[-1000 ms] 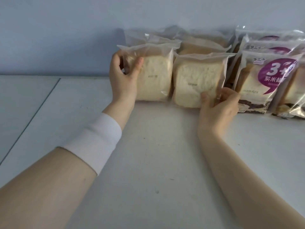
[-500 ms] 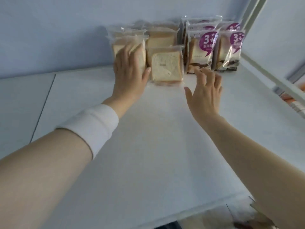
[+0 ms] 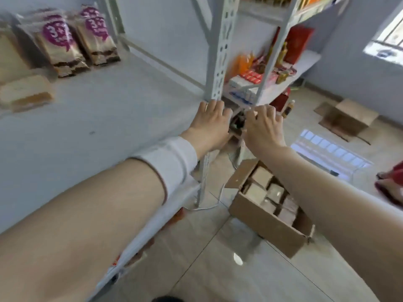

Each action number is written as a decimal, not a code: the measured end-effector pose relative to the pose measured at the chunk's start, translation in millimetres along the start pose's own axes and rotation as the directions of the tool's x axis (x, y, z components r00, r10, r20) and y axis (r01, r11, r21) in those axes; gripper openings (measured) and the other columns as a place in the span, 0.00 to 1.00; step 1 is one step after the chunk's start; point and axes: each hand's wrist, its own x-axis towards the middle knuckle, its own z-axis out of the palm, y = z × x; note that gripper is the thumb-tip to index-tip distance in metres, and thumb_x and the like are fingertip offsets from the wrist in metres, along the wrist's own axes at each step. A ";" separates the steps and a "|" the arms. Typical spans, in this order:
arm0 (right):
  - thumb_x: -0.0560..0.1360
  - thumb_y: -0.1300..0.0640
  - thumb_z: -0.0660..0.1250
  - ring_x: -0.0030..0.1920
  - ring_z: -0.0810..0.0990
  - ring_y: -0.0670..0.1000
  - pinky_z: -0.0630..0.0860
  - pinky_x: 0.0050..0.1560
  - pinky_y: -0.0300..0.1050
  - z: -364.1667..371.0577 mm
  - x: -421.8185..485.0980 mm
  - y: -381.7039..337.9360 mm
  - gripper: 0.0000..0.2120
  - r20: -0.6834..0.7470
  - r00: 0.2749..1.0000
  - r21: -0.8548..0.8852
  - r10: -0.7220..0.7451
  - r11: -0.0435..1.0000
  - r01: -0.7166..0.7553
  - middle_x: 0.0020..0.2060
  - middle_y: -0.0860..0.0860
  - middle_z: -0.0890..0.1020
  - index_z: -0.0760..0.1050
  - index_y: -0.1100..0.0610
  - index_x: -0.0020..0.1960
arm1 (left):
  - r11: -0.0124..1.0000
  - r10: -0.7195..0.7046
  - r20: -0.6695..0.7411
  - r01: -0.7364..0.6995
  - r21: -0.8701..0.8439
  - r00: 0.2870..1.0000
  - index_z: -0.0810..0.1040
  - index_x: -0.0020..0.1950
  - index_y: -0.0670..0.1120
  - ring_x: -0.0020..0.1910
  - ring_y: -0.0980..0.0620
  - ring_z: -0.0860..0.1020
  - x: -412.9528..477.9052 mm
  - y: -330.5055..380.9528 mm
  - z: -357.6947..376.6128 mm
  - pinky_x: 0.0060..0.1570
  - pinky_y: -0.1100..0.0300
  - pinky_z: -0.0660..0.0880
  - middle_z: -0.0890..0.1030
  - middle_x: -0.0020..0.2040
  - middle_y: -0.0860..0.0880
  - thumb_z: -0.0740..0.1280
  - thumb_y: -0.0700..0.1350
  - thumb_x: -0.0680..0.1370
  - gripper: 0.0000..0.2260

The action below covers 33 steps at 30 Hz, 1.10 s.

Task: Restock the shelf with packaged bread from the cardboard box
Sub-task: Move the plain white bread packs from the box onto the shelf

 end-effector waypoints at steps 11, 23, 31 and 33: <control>0.74 0.60 0.59 0.65 0.64 0.62 0.61 0.66 0.59 160.1 -100.5 236.1 0.15 0.421 0.808 -0.151 0.411 0.911 -0.385 0.61 0.60 0.71 0.69 0.59 0.61 | 0.943 0.320 0.395 -0.328 -0.050 0.861 0.63 0.66 0.41 0.62 0.40 0.65 97.4 219.5 164.2 0.61 0.48 0.62 0.67 0.63 0.39 0.58 0.50 0.78 0.20; 0.77 0.45 0.57 0.64 0.66 0.58 0.67 0.60 0.51 404.6 -57.6 224.5 0.23 0.766 0.513 0.032 0.388 0.773 -0.633 0.62 0.57 0.70 0.66 0.59 0.65 | 0.946 0.126 0.772 0.158 -0.282 0.623 0.59 0.70 0.42 0.67 0.39 0.63 226.8 247.2 413.2 0.65 0.48 0.62 0.64 0.69 0.39 0.60 0.48 0.78 0.24; 0.71 0.42 0.67 0.62 0.70 0.57 0.71 0.58 0.49 543.5 -23.3 166.6 0.33 0.921 0.190 0.102 0.341 0.261 -0.960 0.61 0.57 0.70 0.63 0.61 0.66 | 0.777 -0.138 0.664 0.496 -0.388 0.735 0.49 0.74 0.40 0.71 0.41 0.58 269.7 266.0 542.6 0.69 0.54 0.55 0.58 0.72 0.39 0.64 0.45 0.77 0.33; 0.70 0.46 0.70 0.62 0.71 0.57 0.70 0.60 0.47 556.7 -24.1 165.5 0.34 0.927 0.115 0.078 0.357 0.115 -0.990 0.62 0.57 0.70 0.61 0.60 0.68 | 0.751 -0.182 0.621 0.515 -0.413 0.762 0.49 0.75 0.42 0.71 0.42 0.59 269.4 271.7 550.6 0.68 0.55 0.54 0.60 0.72 0.40 0.66 0.45 0.75 0.35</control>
